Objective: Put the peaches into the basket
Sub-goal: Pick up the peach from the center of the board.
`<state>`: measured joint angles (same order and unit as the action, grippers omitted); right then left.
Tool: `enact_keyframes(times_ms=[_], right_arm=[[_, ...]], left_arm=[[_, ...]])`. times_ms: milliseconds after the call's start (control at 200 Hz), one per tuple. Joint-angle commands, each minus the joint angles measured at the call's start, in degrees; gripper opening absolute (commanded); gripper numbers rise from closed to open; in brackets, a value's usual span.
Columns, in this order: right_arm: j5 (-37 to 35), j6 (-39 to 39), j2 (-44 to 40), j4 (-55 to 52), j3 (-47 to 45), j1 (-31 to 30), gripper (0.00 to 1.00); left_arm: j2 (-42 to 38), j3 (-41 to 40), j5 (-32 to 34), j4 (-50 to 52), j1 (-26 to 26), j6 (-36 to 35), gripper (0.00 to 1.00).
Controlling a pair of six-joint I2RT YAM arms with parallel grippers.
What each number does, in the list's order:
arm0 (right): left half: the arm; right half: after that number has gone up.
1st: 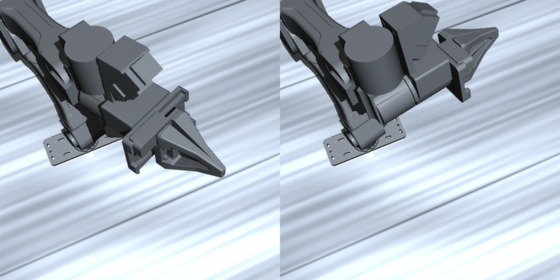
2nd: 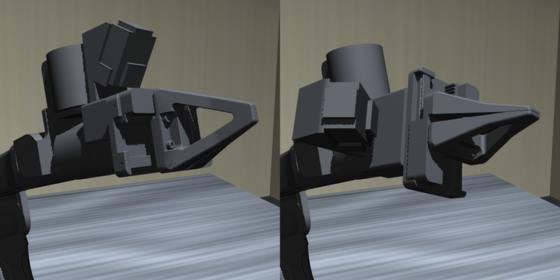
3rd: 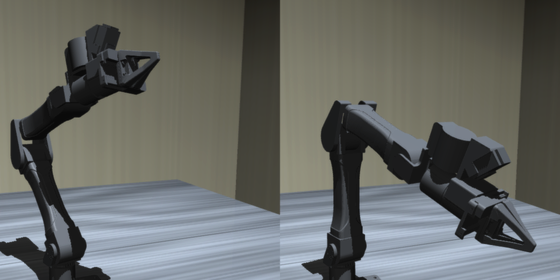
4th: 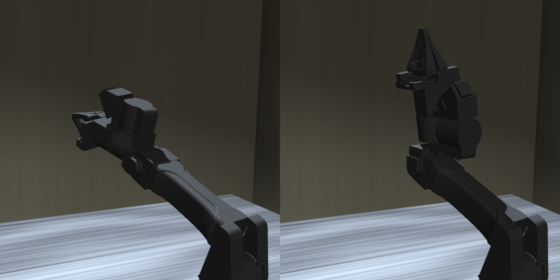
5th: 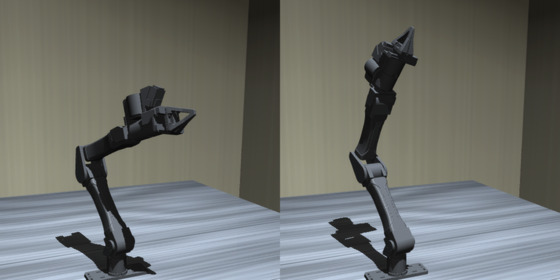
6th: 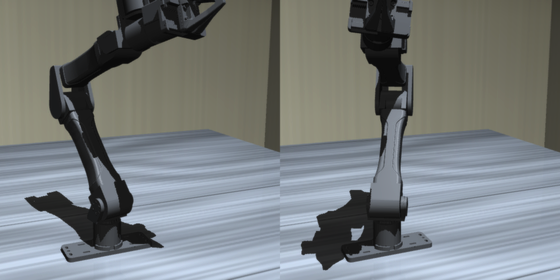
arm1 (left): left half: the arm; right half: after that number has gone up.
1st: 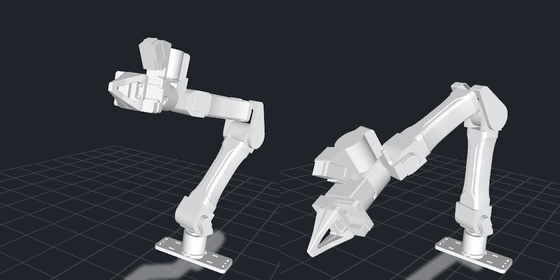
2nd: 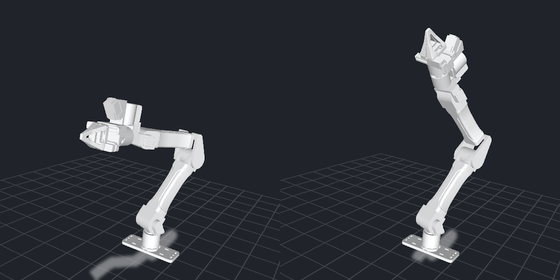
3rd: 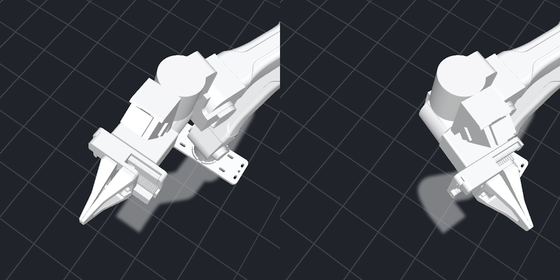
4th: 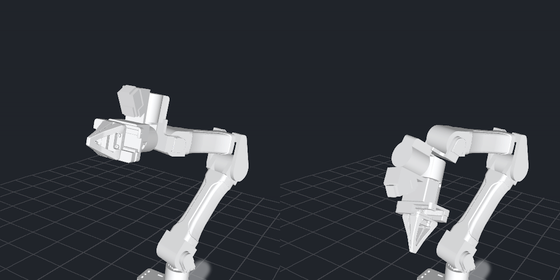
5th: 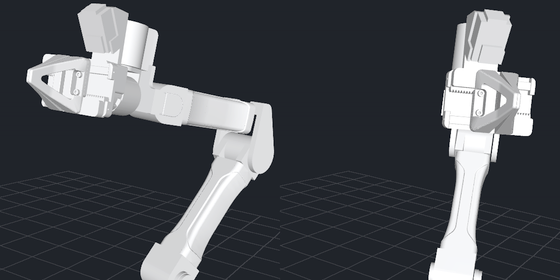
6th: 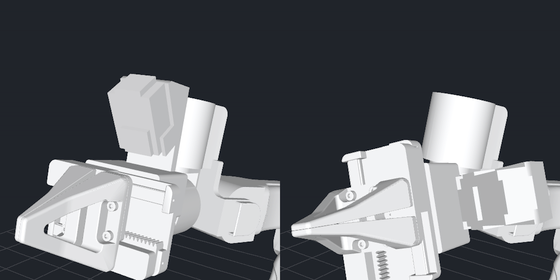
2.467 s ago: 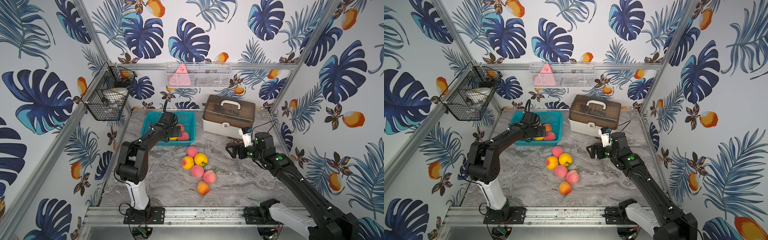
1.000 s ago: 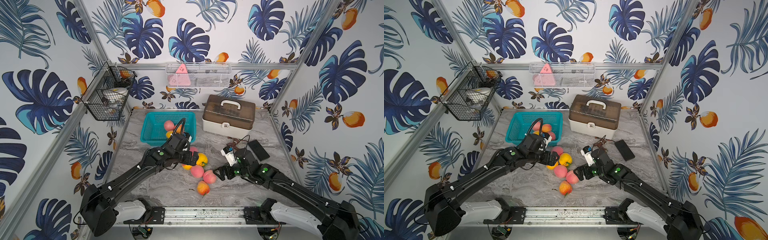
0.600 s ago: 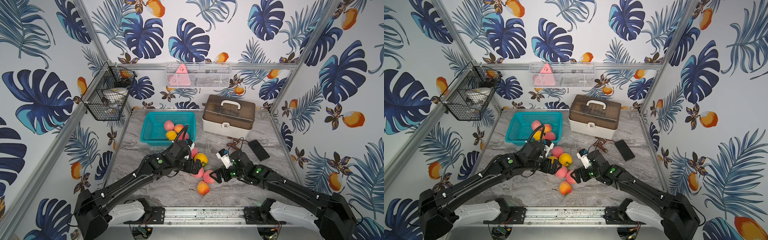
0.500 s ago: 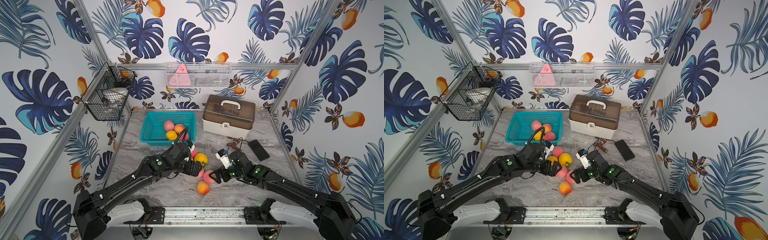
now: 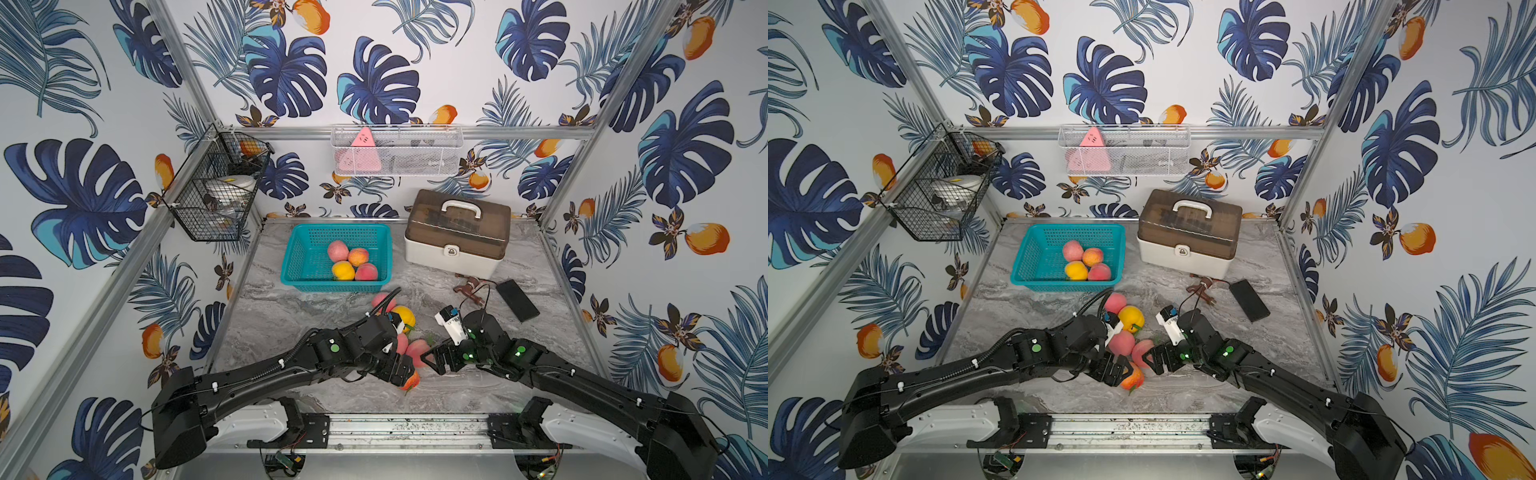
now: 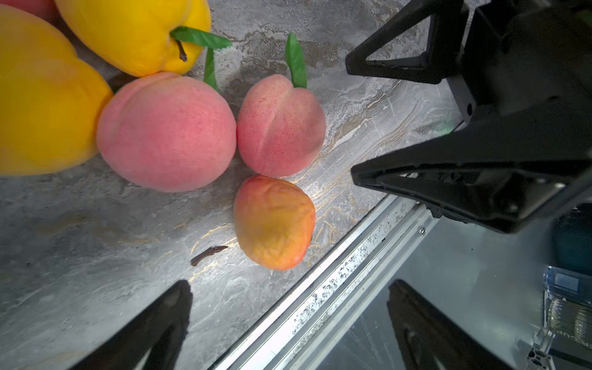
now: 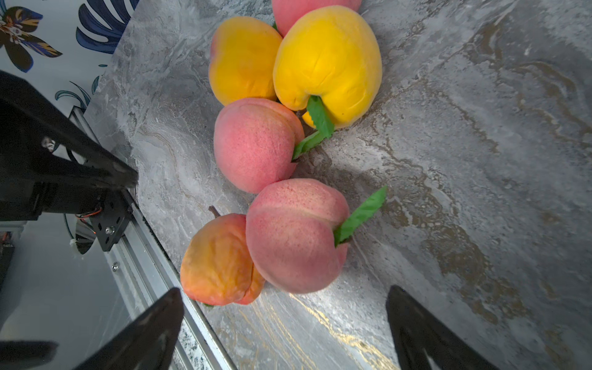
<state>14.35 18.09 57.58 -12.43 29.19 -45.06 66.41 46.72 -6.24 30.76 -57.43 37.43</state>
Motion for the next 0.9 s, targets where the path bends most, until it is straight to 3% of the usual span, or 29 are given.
enact_keyframes(times_ms=[0,420,896], right_arm=[[0.76,2.36,-1.46,1.87,-1.23,-0.38,1.0],[0.74,9.34,-8.01,2.5,-7.48,-3.81,1.0],[1.34,11.88,-12.58,0.94,-9.81,-5.31,1.0]], left_arm=[[1.32,-0.54,1.43,-2.58,-1.59,2.04,0.99],[6.93,-2.56,1.67,-7.41,-2.69,2.5,0.99],[11.61,-3.59,1.13,-11.53,-2.95,2.95,0.96]])
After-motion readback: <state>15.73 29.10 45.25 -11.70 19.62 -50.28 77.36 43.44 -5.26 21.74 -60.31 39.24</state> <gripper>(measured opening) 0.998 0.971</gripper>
